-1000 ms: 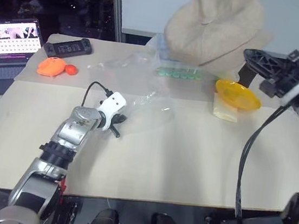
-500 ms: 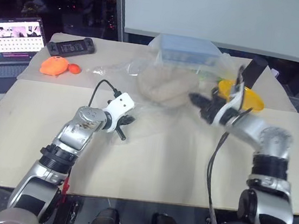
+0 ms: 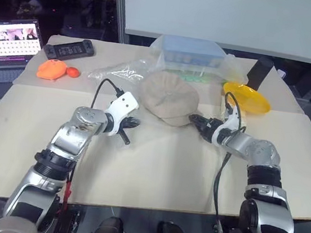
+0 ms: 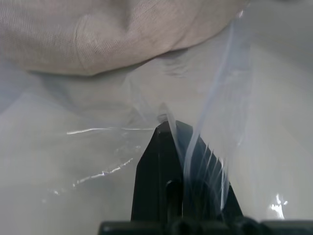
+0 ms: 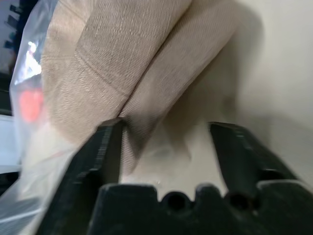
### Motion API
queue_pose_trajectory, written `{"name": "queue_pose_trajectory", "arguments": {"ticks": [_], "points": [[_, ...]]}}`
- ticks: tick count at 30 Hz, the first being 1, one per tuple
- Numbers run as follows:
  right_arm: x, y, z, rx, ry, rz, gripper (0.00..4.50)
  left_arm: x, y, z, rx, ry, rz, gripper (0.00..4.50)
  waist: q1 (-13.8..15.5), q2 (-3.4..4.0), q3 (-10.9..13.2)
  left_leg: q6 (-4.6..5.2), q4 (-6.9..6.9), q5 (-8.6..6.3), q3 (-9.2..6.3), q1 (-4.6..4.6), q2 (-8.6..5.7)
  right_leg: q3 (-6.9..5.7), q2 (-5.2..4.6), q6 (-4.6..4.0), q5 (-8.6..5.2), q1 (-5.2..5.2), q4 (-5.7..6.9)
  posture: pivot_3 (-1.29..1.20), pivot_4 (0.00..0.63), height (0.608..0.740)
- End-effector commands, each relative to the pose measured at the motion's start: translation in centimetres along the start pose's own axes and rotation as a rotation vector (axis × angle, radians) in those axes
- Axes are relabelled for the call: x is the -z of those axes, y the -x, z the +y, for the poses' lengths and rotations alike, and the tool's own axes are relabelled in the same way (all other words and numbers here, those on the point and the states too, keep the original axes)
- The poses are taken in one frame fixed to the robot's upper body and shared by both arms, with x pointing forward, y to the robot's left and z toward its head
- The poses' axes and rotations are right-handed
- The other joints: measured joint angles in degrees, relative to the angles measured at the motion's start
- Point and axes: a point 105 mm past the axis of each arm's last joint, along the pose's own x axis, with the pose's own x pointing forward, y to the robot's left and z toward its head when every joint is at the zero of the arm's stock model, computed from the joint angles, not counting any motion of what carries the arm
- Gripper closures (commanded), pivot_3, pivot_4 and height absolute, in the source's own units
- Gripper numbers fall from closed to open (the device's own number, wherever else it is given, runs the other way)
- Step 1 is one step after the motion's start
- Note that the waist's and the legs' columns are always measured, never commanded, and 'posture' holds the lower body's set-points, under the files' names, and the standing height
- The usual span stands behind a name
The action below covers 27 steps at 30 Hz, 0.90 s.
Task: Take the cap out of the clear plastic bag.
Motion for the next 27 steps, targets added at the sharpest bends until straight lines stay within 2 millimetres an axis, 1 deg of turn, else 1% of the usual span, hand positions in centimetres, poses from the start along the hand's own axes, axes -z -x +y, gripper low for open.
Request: {"name": "queue_pose_trajectory", "arguments": {"ticks": [1, 3, 4, 6, 7, 9, 12, 14, 15, 19, 20, 21, 22, 23, 24, 26, 27], "points": [[-1.6, 0.0, 1.0, -0.015, 0.094, -0.042, 0.0, -1.0, 2.6, -1.2, 0.102, 0.022, -0.064, 3.7, -0.49, 0.0, 0.0, 0.0, -0.01, 0.0, 0.0, 0.01, 0.0, 0.0, 0.0, 0.0, 0.0, 0.0, 0.01, 0.0, 0.15, 0.74], [-1.9, 0.1, 1.1, -0.009, 0.123, -0.04, 0.0, -0.9, 3.9, -1.8, 0.144, 0.036, -0.07, 2.98, -0.79, 0.01, 0.01, 0.0, -0.02, 0.0, -0.01, 0.01, 0.02, 0.01, 0.0, 0.0, 0.0, -0.02, 0.01, 0.0, 0.15, 0.74], [-2.1, 0.1, 1.0, -0.003, 0.142, -0.037, 0.0, -0.9, 4.4, -2.0, 0.155, 0.04, -0.08, 2.71, -0.81, 0.01, 0.01, 0.0, -0.03, 0.0, -0.02, 0.01, 0.01, 0.01, 0.0, 0.0, 0.0, -0.02, 0.01, 0.0, 0.15, 0.74], [-2.2, 0.1, 1.0, 0.003, 0.172, -0.03, 0.0, -0.8, 5.3, -2.2, 0.158, 0.052, -0.089, 1.94, -0.74, 0.01, 0.01, 0.0, -0.03, 0.0, -0.01, 0.02, 0.01, 0.01, 0.01, 0.0, 0.0, -0.02, 0.01, 0.0, 0.15, 0.74], [-2.2, 0.1, 1.0, 0.007, 0.185, -0.026, 0.0, -0.8, 5.6, -2.3, 0.158, 0.06, -0.093, 1.69, -0.7, 0.01, 0.01, 0.0, -0.03, 0.0, -0.01, 0.03, 0.01, 0.02, 0.0, 0.0, 0.0, -0.01, 0.02, 0.0, 0.15, 0.74], [-2.2, 0.3, 0.8, 0.021, 0.216, -0.012, 0.0, -1.3, 6.3, -2.7, 0.165, 0.105, -0.149, 0.98, -0.58, 0.01, 0.01, 0.0, -0.03, 0.0, 0.0, 0.04, 0.0, 0.01, 0.0, 0.0, 0.0, 0.0, 0.01, 0.0, 0.15, 0.74], [-2.9, 1.6, 0.6, 0.057, 0.293, -0.005, 0.0, -2.8, 7.7, -2.5, 0.131, 0.24, -0.304, 0.07, -0.24, 0.01, 0.02, 0.0, -0.03, 0.0, -0.02, 0.03, 0.02, -0.02, -0.03, 0.0, -0.01, 0.02, -0.03, 0.0, 0.15, 0.74], [-3.7, 3.4, 0.4, 0.1, 0.37, 0.006, 0.0, -3.1, 9.0, -1.3, 0.043, 0.342, -0.406, 0.07, -0.09, 0.02, 0.02, 0.0, -0.02, 0.0, -0.05, -0.01, 0.02, -0.04, -0.06, 0.01, -0.01, 0.02, -0.04, 0.0, 0.15, 0.74], [-4.2, 4.4, 0.4, 0.108, 0.404, 0.005, 0.0, -2.8, 9.6, -0.6, -0.016, 0.399, -0.443, 0.07, -0.05, 0.02, 0.02, 0.0, -0.02, 0.0, -0.08, 0.0, 0.03, -0.03, -0.08, 0.01, -0.01, 0.01, -0.03, 0.0, 0.15, 0.74], [-4.7, 7.9, 0.4, 0.11, 0.483, 0.034, 0.0, -0.3, 10.9, 2.7, -0.305, 0.539, -0.493, 0.07, 0.42, 0.03, 0.02, 0.01, -0.02, -0.01, -0.1, 0.02, -0.03, -0.04, -0.03, 0.02, -0.02, 0.04, -0.07, 0.0, 0.15, 0.74], [-4.8, 8.7, 0.4, 0.106, 0.505, 0.036, 0.0, 0.2, 11.1, 3.0, -0.347, 0.567, -0.508, 0.07, 0.52, 0.02, 0.02, 0.01, -0.02, -0.01, -0.08, 0.06, -0.03, -0.01, -0.04, 0.02, -0.02, 0.05, -0.04, 0.0, 0.15, 0.74], [-5.1, 9.4, 0.4, 0.101, 0.563, 0.003, 0.0, 0.8, 11.2, 3.3, -0.407, 0.569, -0.511, 0.07, 0.51, 0.02, 0.02, 0.01, -0.02, -0.01, -0.04, 0.11, -0.03, -0.02, -0.03, 0.01, -0.02, 0.13, -0.07, 0.0, 0.15, 0.74], [-5.4, 9.9, 0.5, 0.089, 0.622, -0.044, 0.0, 1.2, 11.2, 3.6, -0.471, 0.552, -0.497, 0.07, 0.57, 0.02, 0.02, 0.01, -0.02, -0.01, -0.02, 0.22, -0.02, -0.02, -0.02, 0.01, -0.02, 0.22, -0.06, 0.0, 0.15, 0.74], [-6.0, 10.2, 0.5, 0.092, 0.706, -0.118, 0.0, 1.9, 11.2, 4.1, -0.571, 0.518, -0.467, 0.07, 0.58, 0.02, 0.02, 0.01, -0.02, -0.01, -0.02, 0.35, -0.02, -0.03, -0.01, 0.01, -0.02, 0.38, -0.1, 0.0, 0.15, 0.74], [-6.1, 10.3, 0.1, 0.111, 0.773, -0.157, 0.0, 2.2, 11.2, 4.4, -0.643, 0.492, -0.445, 0.07, 0.59, 0.02, 0.02, 0.0, -0.03, -0.02, -0.01, 0.55, -0.01, -0.04, 0.01, 0.01, -0.04, 0.6, -0.16, 0.0, 0.15, 0.74], [-5.7, 10.0, -1.4, 0.177, 0.871, -0.171, 0.0, 2.6, 11.4, 4.8, -0.749, 0.451, -0.448, 0.07, 0.75, 0.02, 0.02, 0.0, -0.04, -0.03, 0.02, 0.74, -0.03, -0.03, 0.01, 0.04, -0.06, 0.83, -0.26, 0.0, 0.15, 0.74], [-5.4, 9.8, -2.0, 0.193, 0.886, -0.182, 0.0, 2.8, 11.5, 5.0, -0.793, 0.448, -0.45, 0.07, 0.79, 0.01, 0.02, 0.0, -0.04, -0.03, 0.05, 0.77, -0.05, 0.0, 0.0, 0.03, -0.05, 0.87, -0.29, 0.0, 0.15, 0.74]]}}
